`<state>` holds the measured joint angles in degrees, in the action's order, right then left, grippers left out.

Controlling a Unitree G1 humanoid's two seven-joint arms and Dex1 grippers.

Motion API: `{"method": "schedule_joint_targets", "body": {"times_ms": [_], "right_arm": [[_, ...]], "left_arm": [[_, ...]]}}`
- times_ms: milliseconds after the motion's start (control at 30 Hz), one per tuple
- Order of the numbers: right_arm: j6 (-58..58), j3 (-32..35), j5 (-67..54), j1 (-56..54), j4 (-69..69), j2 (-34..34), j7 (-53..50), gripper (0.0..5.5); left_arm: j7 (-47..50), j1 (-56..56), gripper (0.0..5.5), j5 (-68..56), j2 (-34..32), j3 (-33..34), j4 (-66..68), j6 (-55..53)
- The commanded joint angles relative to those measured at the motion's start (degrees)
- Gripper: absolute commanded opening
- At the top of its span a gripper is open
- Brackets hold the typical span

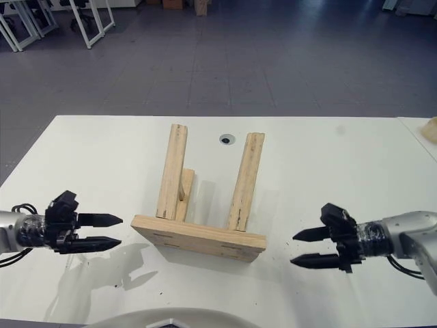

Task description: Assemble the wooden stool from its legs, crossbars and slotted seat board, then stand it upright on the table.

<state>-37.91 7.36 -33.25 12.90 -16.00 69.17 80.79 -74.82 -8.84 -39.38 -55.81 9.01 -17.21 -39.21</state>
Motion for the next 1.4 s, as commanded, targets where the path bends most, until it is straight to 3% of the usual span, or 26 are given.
{"method": "schedule_joint_targets", "body": {"times_ms": [33, 200, 500, 800, 933, 1067, 1167, 1267, 1400], "right_arm": [[0.48, -1.56, -0.03, -0.25, -5.57, -1.67, -1.92, 3.89], [-2.43, -5.87, -1.9, -4.33, -11.31, -6.32, -6.5, 3.89], [-3.29, -11.28, -0.23, -9.6, -11.86, -12.13, -13.58, 3.89], [-6.05, -11.71, -2.3, -12.5, -10.92, -14.36, -15.83, 2.15], [-10.41, -10.25, -6.44, -16.56, -10.23, -16.13, -16.39, 1.96], [-20.61, -6.42, -17.96, -20.73, -11.13, -14.45, -12.78, 1.96], [-30.18, -2.64, -30.86, -25.32, -10.77, -11.4, -9.47, 1.96], [-37.42, 1.06, -43.73, -32.92, -6.69, -12.72, -18.18, 1.96], [-50.15, -3.62, -50.89, -43.83, 0.26, -11.64, -28.45, 1.96]], "left_arm": [[2.46, 3.23, 3.64, 5.28, 2.53, -4.03, 1.21, 5.58], [5.9, 6.01, 3.64, 6.76, 6.4, -5.46, 2.78, 7.44], [2.23, 7.04, 3.64, 0.64, 5.54, -7.1, -2.42, 2.56], [6.45, 10.31, 2.25, 1.36, 10.2, -9.27, -0.95, 2.7], [4.39, 7.51, 2.09, -0.41, 7.97, -9.1, -2.43, 1.01], [2.27, 7.08, 1.91, -7.2, 3.17, -5.43, -4.37, -6.17], [4.73, 11.6, 1.85, -20.0, -0.15, 0.28, -5.29, -17.68], [7.48, 17.94, 1.85, -30.25, -3.1, 4.94, -4.29, -25.28], [13.97, 25.97, 1.85, -40.69, -4.17, 6.73, 1.42, -33.45]]}}
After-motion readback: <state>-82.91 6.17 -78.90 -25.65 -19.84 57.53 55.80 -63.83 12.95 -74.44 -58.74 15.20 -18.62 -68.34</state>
